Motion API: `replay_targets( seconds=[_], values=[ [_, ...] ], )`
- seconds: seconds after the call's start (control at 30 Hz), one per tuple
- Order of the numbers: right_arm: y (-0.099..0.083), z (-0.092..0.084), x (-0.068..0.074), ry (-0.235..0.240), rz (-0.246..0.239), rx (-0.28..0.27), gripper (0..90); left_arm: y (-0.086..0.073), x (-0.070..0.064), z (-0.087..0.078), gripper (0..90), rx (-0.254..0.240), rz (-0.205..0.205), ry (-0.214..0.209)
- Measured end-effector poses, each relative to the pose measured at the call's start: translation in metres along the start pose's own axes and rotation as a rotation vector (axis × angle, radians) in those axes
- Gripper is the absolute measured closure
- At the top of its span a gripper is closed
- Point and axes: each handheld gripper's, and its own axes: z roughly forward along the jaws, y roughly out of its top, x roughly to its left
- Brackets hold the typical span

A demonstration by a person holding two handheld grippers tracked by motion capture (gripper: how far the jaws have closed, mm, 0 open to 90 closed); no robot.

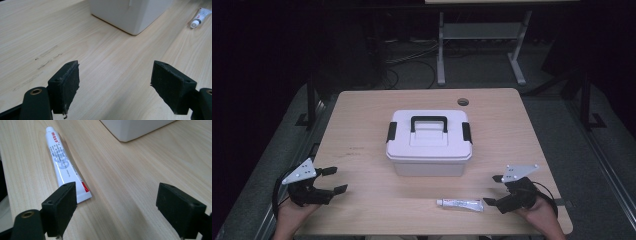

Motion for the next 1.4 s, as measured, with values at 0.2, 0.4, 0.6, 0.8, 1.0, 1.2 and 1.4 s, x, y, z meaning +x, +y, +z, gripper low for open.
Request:
replay_targets(
  seconds=[0.2, 0.4, 0.6, 0.8, 1.0, 1.2, 1.4],
  values=[
    [-0.003, -0.001, 0.0, 0.002, 0.004, 0.001, 16.5, 0.003, -0.003, 0.005, 22.8, 0.026, -0.001, -0.022],
    [0.0, -0.003, -0.001, 0.001, 0.0, -0.005, 16.5, 0.005, -0.002, 0.008, 22.9, 0.075, 0.003, -0.048],
    [0.001, -0.003, 0.0, 0.007, -0.003, -0.004, 16.5, 0.021, -0.001, 0.004, 23.9, 0.094, 0.046, -0.069],
    [0.004, -0.002, 0.0, 0.009, -0.013, -0.002, 16.5, 0.053, 0.004, 0.001, 25.1, 0.132, 0.11, -0.116],
    [0.005, -0.002, 0.0, 0.006, -0.012, 0.003, 16.5, 0.077, 0.006, 0.006, 25.2, 0.162, 0.155, -0.144],
    [0.005, -0.004, 0.001, -0.003, -0.011, -0.002, 16.4, 0.098, 0.012, 0.012, 25.3, 0.184, 0.174, -0.178],
    [0.004, -0.005, 0.0, -0.006, -0.01, 0.0, 16.4, 0.116, 0.013, 0.017, 25.3, 0.202, 0.196, -0.203]
  ],
)
